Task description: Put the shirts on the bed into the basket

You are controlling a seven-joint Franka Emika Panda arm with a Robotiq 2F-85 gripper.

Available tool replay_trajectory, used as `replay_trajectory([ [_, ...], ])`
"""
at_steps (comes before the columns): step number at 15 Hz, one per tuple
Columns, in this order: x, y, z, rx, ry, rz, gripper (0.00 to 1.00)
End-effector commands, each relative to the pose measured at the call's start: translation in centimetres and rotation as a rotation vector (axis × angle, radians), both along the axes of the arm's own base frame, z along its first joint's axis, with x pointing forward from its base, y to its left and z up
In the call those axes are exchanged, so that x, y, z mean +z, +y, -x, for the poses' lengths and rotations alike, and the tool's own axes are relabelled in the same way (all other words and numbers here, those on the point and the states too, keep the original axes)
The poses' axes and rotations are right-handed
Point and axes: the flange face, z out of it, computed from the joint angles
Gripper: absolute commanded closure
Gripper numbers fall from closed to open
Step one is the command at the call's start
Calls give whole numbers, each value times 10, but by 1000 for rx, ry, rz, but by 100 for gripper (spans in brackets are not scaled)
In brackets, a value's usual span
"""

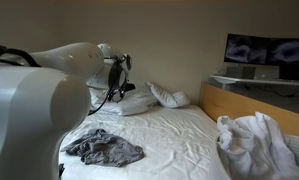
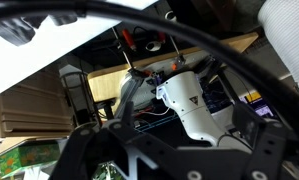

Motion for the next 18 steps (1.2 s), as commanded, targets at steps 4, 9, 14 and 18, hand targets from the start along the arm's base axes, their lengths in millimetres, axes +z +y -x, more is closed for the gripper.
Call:
replay_trajectory([
  [4, 2, -7, -4, -14, -3, -2, 0],
  [9, -59, 40, 28, 77, 99, 4, 0],
  [14, -134, 139, 116, 296, 141, 119, 0],
  [18, -166, 199, 162, 323, -62, 202, 0],
])
